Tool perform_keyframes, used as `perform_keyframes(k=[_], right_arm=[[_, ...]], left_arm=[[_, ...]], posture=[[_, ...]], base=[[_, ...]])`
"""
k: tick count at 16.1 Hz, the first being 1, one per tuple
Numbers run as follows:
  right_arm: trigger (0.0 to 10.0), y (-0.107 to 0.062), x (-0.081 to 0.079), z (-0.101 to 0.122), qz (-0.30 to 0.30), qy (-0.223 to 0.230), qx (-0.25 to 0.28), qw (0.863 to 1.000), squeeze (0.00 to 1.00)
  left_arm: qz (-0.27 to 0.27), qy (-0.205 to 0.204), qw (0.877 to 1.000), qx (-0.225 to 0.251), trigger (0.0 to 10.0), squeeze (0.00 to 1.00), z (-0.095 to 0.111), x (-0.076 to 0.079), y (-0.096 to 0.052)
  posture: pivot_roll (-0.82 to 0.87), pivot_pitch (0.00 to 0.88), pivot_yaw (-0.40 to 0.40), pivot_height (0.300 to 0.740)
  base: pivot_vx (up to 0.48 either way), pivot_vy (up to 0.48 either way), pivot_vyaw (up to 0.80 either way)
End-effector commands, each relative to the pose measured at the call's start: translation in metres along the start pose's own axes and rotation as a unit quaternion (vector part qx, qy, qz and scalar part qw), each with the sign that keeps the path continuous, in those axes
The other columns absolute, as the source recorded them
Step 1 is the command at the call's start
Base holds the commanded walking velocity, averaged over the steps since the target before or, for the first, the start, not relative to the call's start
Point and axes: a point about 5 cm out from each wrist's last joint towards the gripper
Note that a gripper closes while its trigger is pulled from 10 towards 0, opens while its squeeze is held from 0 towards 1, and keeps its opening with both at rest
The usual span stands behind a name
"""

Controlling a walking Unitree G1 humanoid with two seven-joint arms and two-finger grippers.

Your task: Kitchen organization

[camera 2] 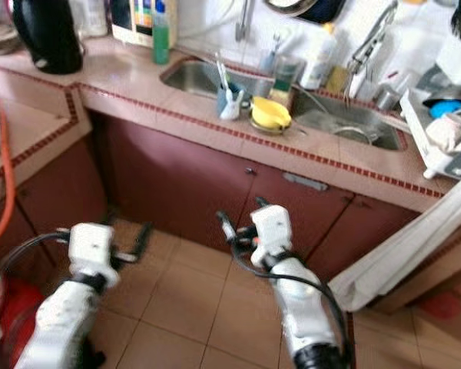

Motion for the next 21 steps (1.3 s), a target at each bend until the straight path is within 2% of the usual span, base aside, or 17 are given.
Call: perform_keyframes(k=[1, 14, 21], right_arm=[[10.0, -0.002, 0.010, 0.000, -0.016, -0.007, -0.002, 1.000, 0.00], [10.0, 0.007, 0.018, 0.009, -0.026, -0.011, 0.011, 1.000, 0.00], [10.0, 0.010, 0.024, 0.012, -0.030, -0.017, 0.018, 0.999, 0.00]], left_arm=[[-0.020, 0.008, 1.000, 0.018, 10.0, 0.00, 0.007, 0.011, 0.004], [-0.016, -0.003, 1.000, 0.026, 10.0, 0.00, 0.016, 0.010, 0.016], [-0.018, -0.010, 0.999, 0.031, 10.0, 0.00, 0.020, 0.010, 0.019]], posture=[[0.07, 0.000, -0.120, 0.740], [0.07, 0.000, -0.117, 0.740], [0.07, 0.000, -0.119, 0.740]], base=[[0.000, 0.000, 0.00], [0.000, 0.000, 0.00], [0.302, 0.000, 0.00]])
Point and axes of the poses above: a point about 5 cm out from each wrist's last joint towards the gripper, its own y axis pointing out of the wrist towards the gripper, its own z axis along the axis of the wrist's last joint, x = y × z, and after that the axes turned 8 degrees about -y, right-handed
